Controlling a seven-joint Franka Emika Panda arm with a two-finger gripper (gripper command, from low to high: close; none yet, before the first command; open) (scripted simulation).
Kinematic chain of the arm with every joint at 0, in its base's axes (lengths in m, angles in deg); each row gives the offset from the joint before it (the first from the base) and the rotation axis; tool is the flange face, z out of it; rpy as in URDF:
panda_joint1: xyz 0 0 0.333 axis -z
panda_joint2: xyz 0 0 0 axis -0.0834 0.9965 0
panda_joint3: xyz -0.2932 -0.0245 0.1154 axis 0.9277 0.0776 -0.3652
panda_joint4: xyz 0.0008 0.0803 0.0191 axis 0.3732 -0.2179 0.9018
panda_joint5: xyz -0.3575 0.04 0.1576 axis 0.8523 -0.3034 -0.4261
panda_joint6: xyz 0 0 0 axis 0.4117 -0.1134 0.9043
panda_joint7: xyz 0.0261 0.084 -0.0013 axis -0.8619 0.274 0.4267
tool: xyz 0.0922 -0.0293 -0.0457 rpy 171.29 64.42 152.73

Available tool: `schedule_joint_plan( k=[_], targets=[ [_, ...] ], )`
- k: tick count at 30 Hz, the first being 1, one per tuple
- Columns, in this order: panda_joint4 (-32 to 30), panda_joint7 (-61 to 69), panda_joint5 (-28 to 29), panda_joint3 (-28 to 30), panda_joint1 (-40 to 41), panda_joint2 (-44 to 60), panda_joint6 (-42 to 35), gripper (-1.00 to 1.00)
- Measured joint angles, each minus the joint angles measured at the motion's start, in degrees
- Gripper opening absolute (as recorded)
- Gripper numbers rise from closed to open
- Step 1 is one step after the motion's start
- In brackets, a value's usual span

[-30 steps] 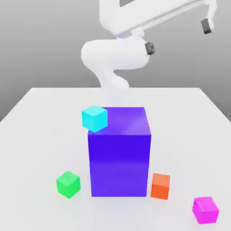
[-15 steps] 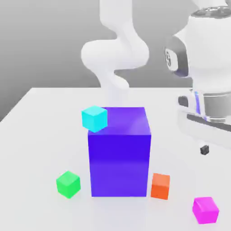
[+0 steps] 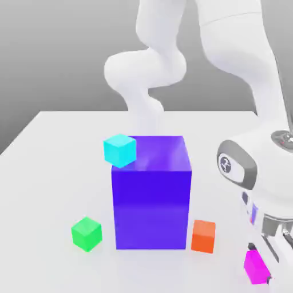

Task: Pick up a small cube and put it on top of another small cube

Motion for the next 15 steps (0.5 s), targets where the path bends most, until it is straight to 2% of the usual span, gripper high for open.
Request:
schedule_joint_plan(
  k=[4, 8, 15],
  targets=[
    [0.05, -0.09, 0.04, 0.1, -0.11, 0.24, 0.23, -1.0],
    [-1.45, 0.58, -0.74, -0.52, 0.4, -7.09, -5.54, -1.0],
    [-1.04, 19.13, 1.38, -0.22, 6.43, -12.95, -8.76, -1.0]
  ],
)
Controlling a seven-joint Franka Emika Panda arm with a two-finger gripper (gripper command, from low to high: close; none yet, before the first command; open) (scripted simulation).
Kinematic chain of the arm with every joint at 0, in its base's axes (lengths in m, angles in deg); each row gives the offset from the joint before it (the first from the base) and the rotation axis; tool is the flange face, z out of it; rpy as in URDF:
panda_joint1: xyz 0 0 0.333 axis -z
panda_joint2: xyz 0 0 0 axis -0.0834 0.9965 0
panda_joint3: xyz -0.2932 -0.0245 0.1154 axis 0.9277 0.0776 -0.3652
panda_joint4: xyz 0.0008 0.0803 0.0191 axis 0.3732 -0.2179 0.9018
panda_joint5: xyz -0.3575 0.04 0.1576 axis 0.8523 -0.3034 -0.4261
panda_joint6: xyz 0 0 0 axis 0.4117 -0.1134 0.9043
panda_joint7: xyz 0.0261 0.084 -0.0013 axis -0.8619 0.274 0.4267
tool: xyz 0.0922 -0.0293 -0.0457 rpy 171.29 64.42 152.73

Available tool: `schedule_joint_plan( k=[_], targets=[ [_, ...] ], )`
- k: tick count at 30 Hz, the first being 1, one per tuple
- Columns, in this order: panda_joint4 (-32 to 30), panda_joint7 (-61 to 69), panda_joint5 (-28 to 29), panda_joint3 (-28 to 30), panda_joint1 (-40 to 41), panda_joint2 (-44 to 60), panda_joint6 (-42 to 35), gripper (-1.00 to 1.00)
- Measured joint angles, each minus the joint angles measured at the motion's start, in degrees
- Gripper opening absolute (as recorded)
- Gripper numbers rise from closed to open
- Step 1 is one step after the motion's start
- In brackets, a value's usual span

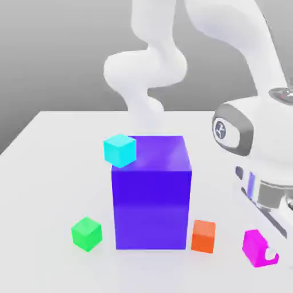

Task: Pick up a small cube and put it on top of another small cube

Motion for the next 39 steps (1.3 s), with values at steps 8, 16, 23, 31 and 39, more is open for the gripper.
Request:
schedule_joint_plan(
  k=[8, 16, 23, 31, 39],
  targets=[
    [-1.09, 24.44, 2.04, 1.16, 6.2, -4.9, -1.76, -1.0],
    [-2.43, 49.47, 3.36, 2.83, 12.63, -9.27, -2.93, -1.0],
    [-3.79, 71.62, 4.19, 4.1, 18.18, -12.62, -3.43, -1.0],
    [-5.58, 97.16, 4.84, 7.18, 22.82, -15.85, -3.37, -1.0],
    [-7.69, 122.7, 5.39, 10.93, 26.68, -18.38, -2.64, -1.0]
  ],
)
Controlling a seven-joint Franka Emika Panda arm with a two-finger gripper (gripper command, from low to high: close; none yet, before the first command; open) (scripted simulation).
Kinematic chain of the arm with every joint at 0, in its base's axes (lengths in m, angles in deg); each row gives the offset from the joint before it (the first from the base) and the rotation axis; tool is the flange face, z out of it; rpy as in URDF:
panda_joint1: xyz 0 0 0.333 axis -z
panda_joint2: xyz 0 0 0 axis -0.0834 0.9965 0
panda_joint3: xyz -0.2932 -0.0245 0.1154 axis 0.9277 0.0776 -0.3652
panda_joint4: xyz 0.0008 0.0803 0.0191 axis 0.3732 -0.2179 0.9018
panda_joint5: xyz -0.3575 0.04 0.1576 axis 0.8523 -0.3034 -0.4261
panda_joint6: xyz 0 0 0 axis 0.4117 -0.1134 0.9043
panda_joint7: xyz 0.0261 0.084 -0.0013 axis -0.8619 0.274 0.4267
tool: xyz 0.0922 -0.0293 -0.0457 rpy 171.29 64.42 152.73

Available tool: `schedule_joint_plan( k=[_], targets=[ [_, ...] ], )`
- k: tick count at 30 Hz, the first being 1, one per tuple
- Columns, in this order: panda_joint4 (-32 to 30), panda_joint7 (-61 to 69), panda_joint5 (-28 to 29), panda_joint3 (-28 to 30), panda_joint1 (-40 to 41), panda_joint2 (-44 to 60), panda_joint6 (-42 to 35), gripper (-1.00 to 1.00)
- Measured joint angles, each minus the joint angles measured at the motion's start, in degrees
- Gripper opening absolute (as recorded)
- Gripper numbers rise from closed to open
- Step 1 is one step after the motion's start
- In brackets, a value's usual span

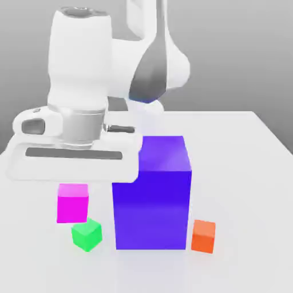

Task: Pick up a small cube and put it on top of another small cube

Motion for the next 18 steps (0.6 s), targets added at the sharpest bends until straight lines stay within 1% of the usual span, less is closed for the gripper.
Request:
schedule_joint_plan(
  k=[9, 18],
  targets=[
    [-5.22, 28.56, -0.63, 3.95, 1.31, -1.73, 1.2, -1.0],
    [-10.82, 57.3, -1.77, 9.2, 0.58, -2.69, 3.04, -1.0]
  ],
)
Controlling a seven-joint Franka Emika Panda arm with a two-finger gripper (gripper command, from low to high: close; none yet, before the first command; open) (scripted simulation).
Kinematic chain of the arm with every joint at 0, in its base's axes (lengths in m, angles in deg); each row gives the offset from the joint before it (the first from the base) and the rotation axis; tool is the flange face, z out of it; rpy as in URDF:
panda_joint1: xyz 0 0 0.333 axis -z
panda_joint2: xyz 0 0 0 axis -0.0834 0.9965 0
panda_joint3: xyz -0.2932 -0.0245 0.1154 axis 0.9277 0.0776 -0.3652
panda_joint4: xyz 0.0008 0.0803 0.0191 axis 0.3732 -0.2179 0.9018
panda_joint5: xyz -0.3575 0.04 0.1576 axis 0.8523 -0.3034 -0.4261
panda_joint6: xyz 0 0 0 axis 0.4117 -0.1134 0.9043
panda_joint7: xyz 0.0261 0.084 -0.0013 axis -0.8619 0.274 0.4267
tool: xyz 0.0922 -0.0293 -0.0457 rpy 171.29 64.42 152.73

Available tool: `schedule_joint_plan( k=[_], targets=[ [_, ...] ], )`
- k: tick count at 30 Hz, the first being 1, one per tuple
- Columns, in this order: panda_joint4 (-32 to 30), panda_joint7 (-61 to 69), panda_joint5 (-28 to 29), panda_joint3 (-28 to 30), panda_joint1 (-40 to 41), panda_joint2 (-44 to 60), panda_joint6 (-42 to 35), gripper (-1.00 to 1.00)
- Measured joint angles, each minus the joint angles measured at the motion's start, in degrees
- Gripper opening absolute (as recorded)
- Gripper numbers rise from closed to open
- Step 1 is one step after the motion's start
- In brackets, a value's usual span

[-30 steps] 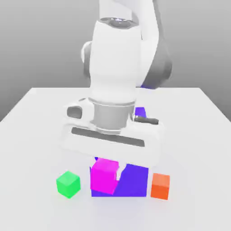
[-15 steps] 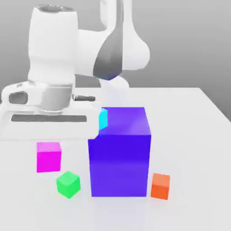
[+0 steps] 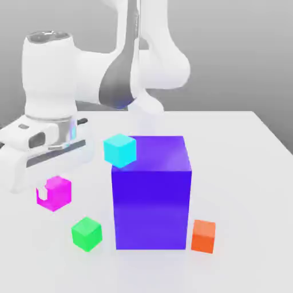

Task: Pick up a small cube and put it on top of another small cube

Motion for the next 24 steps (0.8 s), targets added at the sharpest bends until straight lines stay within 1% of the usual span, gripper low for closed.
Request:
schedule_joint_plan(
  k=[4, 5, 7, 17, 22, 23, 24],
  targets=[
    [-3.17, 11.96, -1.35, 1.62, -1.16, -0.13, 0.74, -1.0],
    [-4.79, 13.6, -2.35, 1.09, -2.17, -0.05, 0.55, -1.0],
    [-5.92, 15.29, -3.78, 0.78, -3.11, 0.87, 1.38, -1.0],
    [-5.88, 20.78, -11.32, 0.4, -4.77, 8.83, 8.9, -1.0],
    [-5.66, 24.2, -15.97, -1.48, -4.0, 13.63, 12.74, -1.0],
    [-5.63, 24.59, -16.49, -1.82, -3.81, 14.23, 13.21, 1.0],
    [-5.63, 24.59, -16.49, -1.82, -3.81, 14.23, 13.21, 1.0]
  ],
)
